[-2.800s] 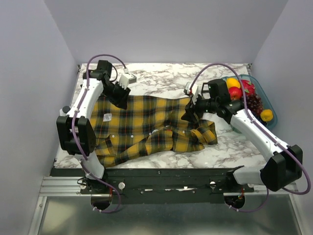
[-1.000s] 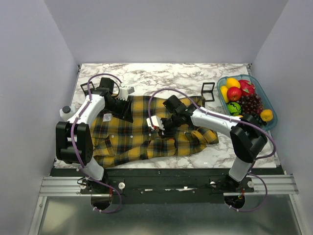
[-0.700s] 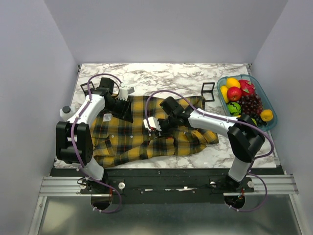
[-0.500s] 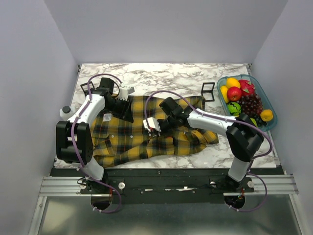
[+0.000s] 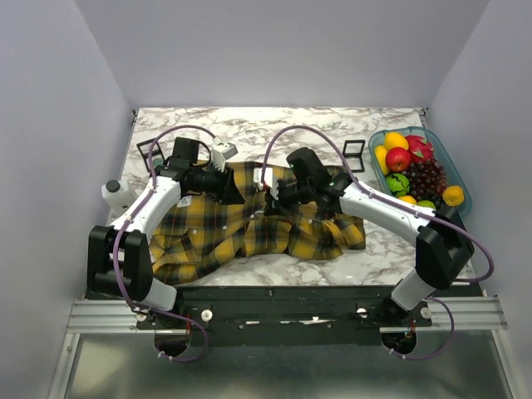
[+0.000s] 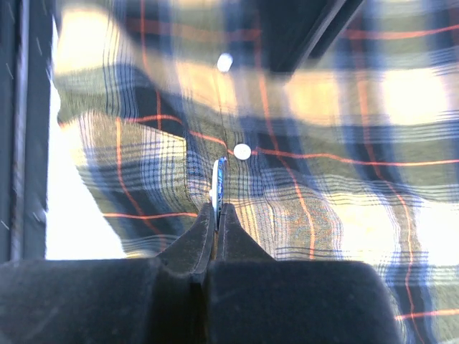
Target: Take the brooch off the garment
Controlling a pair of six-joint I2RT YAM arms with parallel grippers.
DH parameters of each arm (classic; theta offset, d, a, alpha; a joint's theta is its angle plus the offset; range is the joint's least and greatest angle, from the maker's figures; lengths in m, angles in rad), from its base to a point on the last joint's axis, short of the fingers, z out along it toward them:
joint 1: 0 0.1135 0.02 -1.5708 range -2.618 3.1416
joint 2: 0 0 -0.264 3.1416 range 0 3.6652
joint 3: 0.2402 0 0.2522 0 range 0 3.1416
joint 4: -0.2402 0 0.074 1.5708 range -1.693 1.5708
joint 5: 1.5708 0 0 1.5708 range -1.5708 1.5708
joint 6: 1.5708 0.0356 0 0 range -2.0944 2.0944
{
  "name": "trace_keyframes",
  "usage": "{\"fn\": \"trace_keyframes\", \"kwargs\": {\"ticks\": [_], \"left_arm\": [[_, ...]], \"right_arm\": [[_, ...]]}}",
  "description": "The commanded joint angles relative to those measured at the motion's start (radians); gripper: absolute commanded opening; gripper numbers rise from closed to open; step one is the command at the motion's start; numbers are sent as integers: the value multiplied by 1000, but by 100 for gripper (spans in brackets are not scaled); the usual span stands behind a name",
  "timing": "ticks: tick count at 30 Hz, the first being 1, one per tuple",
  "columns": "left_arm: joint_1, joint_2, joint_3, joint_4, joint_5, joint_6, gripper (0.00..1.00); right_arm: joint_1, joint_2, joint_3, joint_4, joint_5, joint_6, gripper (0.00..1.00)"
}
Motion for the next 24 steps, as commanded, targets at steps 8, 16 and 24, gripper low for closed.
{"fn": "trace_keyframes", "kwargs": {"ticks": [8, 16, 24], "left_arm": [[-88, -30, -16, 200, 156, -61, 39], [-90, -51, -7, 126, 180, 4, 36], [-90, -68, 18, 14, 164, 154, 43]], "right_arm": [[-78, 8, 107, 93, -131, 379, 0], [-86, 29, 128, 112, -155, 423, 0], [-91, 25, 120, 112, -160, 428, 0]]}}
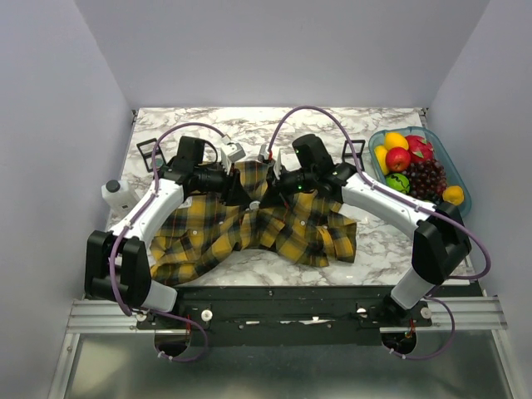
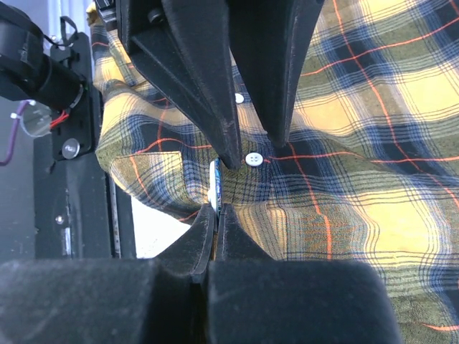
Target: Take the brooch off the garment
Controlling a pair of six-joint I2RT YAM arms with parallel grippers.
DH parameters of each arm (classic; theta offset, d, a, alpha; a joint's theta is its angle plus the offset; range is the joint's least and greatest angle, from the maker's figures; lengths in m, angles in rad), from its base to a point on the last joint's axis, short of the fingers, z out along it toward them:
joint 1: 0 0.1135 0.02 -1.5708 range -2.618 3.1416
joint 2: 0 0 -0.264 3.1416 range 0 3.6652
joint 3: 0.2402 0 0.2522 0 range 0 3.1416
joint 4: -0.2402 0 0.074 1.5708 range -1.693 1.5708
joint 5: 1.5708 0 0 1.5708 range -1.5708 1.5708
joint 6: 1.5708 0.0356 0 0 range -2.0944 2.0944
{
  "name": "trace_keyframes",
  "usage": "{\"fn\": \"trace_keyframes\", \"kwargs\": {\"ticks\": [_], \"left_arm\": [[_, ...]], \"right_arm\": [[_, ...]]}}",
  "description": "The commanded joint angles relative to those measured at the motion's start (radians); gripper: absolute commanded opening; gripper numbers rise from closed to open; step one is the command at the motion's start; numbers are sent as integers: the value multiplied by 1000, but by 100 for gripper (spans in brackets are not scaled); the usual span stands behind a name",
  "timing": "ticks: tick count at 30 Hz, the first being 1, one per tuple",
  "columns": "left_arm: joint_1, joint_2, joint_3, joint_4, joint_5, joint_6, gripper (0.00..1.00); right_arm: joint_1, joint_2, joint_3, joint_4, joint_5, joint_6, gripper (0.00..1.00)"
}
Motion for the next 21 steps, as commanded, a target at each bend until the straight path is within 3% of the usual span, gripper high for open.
{"fn": "trace_keyframes", "kwargs": {"ticks": [1, 5, 13, 18, 21], "left_arm": [[-6, -34, 26, -115, 8, 112, 42], [2, -49, 20, -110, -34, 104, 42], [2, -59, 24, -135, 97, 110, 45], [0, -43, 56, -253, 109, 217, 45], [0, -42, 41, -213, 112, 163, 44]], "right_arm": [[-10, 6, 31, 52, -12, 16, 0], [-11, -1, 31, 47, -18, 11, 0], [-16, 9, 51, 19, -29, 0, 0], [-18, 14, 63, 12, -27, -3, 1], [-16, 17, 66, 12, -36, -3, 0]]}}
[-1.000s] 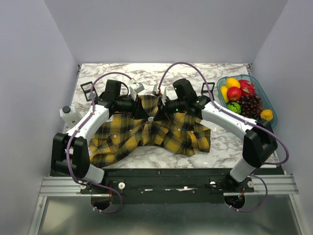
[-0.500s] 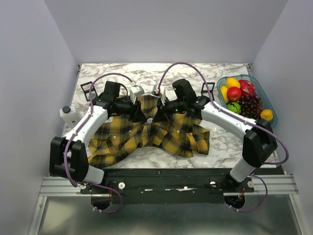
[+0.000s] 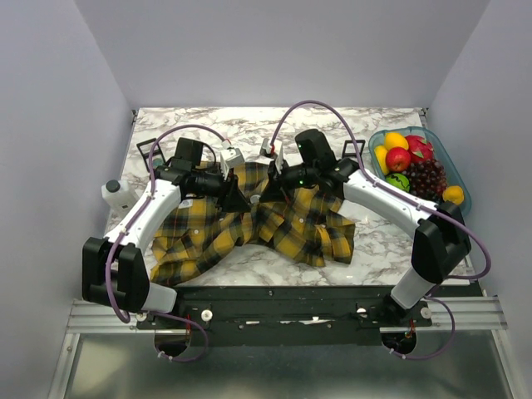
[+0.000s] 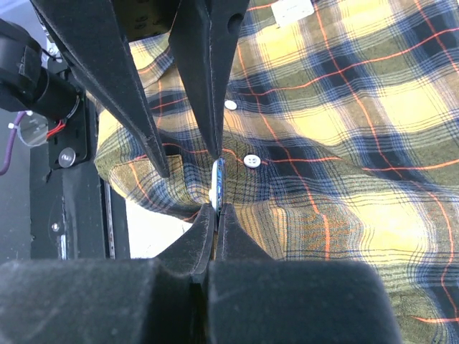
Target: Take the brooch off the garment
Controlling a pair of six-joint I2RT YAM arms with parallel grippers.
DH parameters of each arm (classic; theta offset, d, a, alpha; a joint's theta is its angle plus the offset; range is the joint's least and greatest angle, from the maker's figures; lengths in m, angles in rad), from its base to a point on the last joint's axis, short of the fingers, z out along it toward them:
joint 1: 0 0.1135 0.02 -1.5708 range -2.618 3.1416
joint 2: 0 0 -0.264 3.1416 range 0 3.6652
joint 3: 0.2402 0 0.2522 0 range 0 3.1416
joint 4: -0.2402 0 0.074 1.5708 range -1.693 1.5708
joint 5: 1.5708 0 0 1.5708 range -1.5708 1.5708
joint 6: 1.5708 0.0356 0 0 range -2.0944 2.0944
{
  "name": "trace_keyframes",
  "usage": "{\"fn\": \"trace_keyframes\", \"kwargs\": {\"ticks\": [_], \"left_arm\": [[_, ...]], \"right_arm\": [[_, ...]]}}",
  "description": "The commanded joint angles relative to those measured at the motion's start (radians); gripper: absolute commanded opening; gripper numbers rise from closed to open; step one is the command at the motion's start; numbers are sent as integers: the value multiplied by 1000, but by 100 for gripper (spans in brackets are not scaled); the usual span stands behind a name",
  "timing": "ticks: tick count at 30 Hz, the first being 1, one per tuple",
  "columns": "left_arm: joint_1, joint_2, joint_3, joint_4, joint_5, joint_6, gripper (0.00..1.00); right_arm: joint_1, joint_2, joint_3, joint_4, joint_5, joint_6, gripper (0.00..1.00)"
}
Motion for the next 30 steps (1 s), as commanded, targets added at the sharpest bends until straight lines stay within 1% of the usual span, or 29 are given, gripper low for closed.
{"fn": "trace_keyframes", "kwargs": {"ticks": [1, 4, 6, 10, 16, 18, 21, 22, 23, 27, 30], "left_arm": [[-3, -2, 8, 16, 50, -10, 43], [-3, 13, 17, 68, 23, -63, 42], [-3, 30, 28, 80, 12, -73, 41], [-3, 50, 57, 85, 20, -73, 41], [-3, 65, 57, 93, 41, -71, 36], [-3, 68, 57, 100, 47, -82, 36], [-3, 70, 60, 106, 44, -85, 40], [-3, 70, 60, 114, 32, -91, 43], [-3, 70, 58, 116, 12, -91, 44], [7, 67, 63, 120, -22, -90, 45], [27, 64, 72, 107, -7, -68, 45]], "right_arm": [[-4, 16, 39, 11, -29, -8, 0], [-4, 23, 53, -4, -47, -32, 0], [-4, 24, 60, -18, -53, -51, 1], [-4, 24, 67, -26, -55, -74, 0], [-4, 24, 64, -26, -54, -74, 1], [-4, 25, 64, -25, -54, -75, 0], [-4, 30, 68, -29, -57, -75, 0], [-4, 31, 70, -29, -58, -75, 0], [-4, 33, 71, -29, -60, -74, 0], [-6, 36, 73, -30, -58, -74, 1], [-10, 31, 68, -30, -55, -72, 0]]}}
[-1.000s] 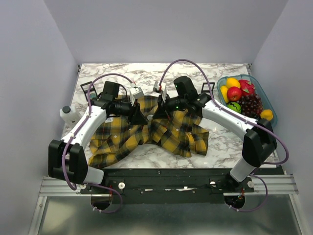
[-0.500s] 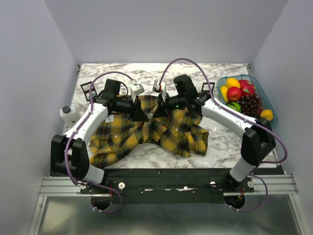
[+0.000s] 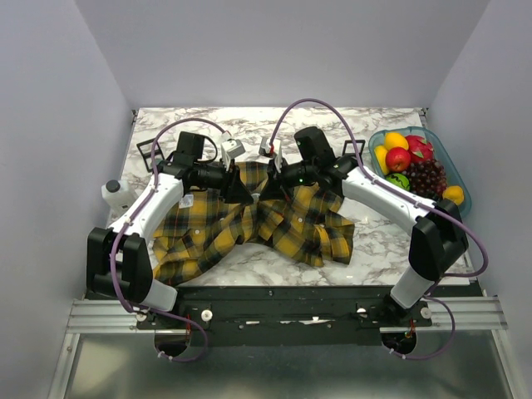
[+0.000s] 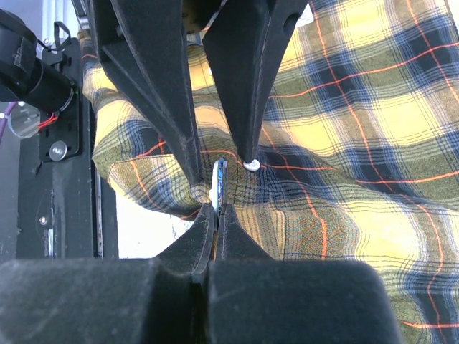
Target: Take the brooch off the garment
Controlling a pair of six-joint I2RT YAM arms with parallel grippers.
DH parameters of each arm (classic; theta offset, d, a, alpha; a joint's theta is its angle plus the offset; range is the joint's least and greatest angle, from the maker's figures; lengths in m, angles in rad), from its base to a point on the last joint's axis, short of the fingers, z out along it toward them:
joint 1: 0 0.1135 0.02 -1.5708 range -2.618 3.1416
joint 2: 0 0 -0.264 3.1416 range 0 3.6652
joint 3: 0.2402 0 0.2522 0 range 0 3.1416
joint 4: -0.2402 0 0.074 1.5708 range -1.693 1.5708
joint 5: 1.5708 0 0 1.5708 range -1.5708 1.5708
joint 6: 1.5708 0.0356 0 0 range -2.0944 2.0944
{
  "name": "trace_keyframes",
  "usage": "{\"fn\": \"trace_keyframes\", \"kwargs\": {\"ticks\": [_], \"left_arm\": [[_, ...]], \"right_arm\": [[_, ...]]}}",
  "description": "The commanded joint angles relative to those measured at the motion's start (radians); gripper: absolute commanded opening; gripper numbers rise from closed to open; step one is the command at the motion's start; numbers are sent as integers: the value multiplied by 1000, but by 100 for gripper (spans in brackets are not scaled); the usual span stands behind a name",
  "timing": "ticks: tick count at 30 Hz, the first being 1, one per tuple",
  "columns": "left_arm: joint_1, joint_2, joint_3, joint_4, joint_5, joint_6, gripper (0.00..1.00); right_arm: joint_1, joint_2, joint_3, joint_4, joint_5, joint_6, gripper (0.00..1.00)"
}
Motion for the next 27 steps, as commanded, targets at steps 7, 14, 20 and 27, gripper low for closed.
{"fn": "trace_keyframes", "kwargs": {"ticks": [7, 14, 20, 27], "left_arm": [[17, 10, 13, 60, 61, -10, 42], [-2, 35, 25, 71, 63, -8, 37], [-3, 50, 31, 47, 72, 18, 34], [-8, 56, 34, 27, 77, 30, 29]], "right_arm": [[-7, 16, 38, -5, -38, 2, 0], [-8, 25, 47, -5, -44, 8, 0], [-15, 25, 45, -4, -40, 13, 0], [-19, 31, 45, -1, -41, 20, 1]]}}
